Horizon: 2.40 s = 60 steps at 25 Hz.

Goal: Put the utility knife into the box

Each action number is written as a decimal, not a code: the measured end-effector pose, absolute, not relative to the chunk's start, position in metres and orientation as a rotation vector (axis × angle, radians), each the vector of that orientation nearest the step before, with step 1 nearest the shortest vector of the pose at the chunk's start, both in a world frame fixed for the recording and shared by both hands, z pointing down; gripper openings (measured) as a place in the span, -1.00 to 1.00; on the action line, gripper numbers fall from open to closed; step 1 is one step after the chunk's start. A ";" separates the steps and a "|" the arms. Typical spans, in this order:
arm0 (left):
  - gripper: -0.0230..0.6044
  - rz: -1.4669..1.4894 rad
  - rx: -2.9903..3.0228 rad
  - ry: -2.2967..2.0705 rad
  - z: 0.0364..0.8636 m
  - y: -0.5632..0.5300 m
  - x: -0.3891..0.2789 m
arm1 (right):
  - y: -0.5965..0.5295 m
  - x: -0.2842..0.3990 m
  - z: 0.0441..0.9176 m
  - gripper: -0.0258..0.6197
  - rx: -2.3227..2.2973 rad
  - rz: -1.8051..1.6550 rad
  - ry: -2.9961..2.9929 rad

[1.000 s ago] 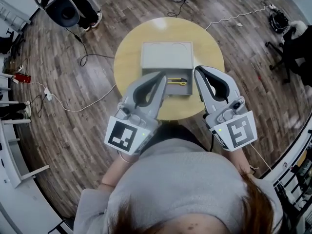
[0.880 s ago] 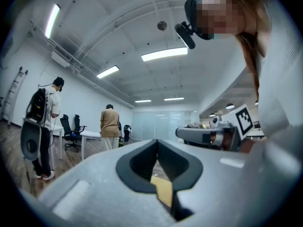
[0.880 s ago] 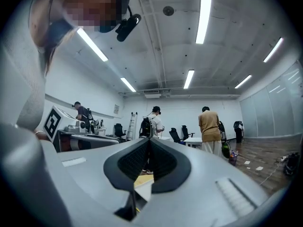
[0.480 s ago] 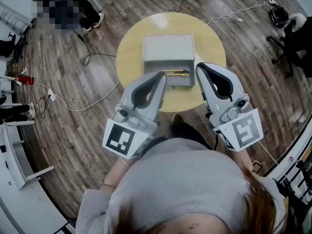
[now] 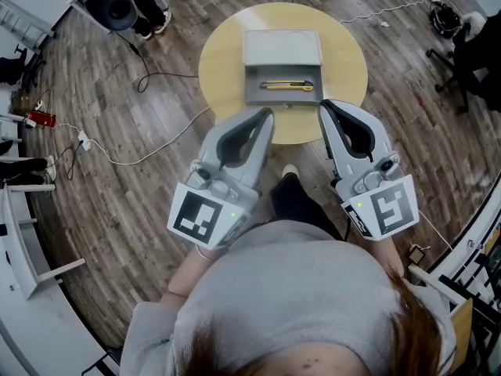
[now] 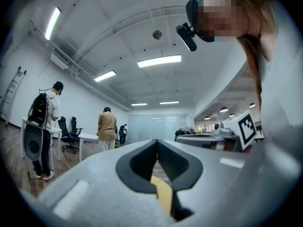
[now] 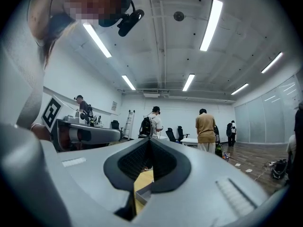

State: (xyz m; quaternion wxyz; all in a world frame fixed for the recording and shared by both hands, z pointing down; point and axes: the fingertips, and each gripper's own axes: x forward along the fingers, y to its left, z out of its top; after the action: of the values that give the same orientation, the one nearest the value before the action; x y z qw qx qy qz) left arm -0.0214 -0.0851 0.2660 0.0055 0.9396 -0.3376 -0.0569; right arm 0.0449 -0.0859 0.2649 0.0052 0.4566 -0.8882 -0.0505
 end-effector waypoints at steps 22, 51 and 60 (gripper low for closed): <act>-0.94 -0.185 2.947 -0.968 0.259 0.055 -0.054 | 0.065 0.018 0.259 -0.91 1.552 -0.140 -2.689; -0.94 -0.188 2.916 -1.039 0.255 0.083 -0.029 | 0.094 0.033 0.260 -0.91 1.424 -0.173 -2.721; -0.94 -0.168 2.922 -1.040 0.259 0.085 -0.024 | 0.095 0.034 0.261 -0.91 1.424 -0.163 -2.720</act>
State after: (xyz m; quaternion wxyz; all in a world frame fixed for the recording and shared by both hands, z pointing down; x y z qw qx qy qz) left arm -0.0236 0.0852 0.2591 0.0176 0.9406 -0.3347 -0.0542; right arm 0.0340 0.0952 0.2610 0.0336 0.4631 -0.8841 -0.0529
